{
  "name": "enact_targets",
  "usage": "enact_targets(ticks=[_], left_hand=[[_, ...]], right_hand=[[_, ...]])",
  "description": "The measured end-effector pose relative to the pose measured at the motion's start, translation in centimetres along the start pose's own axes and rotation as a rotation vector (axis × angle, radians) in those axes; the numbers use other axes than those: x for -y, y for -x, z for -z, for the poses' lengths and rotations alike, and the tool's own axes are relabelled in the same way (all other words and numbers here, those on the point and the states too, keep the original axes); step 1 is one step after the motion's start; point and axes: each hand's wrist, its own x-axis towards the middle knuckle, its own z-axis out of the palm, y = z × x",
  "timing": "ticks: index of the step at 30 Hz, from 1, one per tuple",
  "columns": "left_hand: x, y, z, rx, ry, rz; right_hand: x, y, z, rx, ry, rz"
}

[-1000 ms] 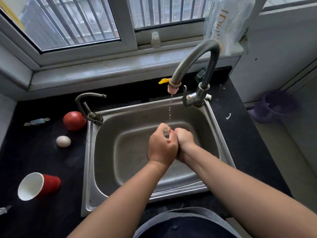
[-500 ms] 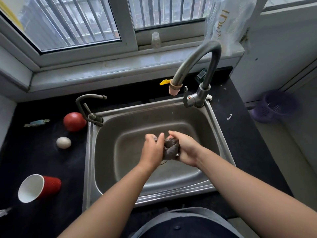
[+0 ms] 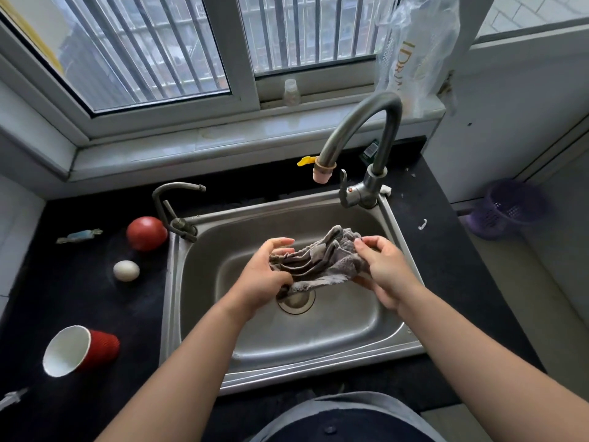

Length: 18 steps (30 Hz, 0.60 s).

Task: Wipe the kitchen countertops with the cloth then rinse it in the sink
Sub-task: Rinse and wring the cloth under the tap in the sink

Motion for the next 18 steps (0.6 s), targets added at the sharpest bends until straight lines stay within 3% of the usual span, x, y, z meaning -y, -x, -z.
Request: enact_targets(ticks=[5,9,11,14,18], left_hand=[[0.5,0.0,-0.3,-0.054,-0.314,-0.061],[0.2,0.5,-0.6,-0.095,-0.206,-0.111],[0.1,0.8,-0.9,-0.094,-0.15,-0.133],[0.1,0.9,-1.5,-0.163,-0.137,-0.154],[0.0,1.0,-2.0,-0.253,-0.083,-0.157]], right_hand=[[0.1,0.5,0.1,0.039,0.006,0.059],[0.7,0.8,0.7,0.219,0.073,-0.072],[0.1,1.0,1.1,0.305,0.219,-0.027],[-0.8,1.1,1.1,0.186,0.316,0.073],[-1.2,0.1,0.3,-0.022,0.185,-0.036]])
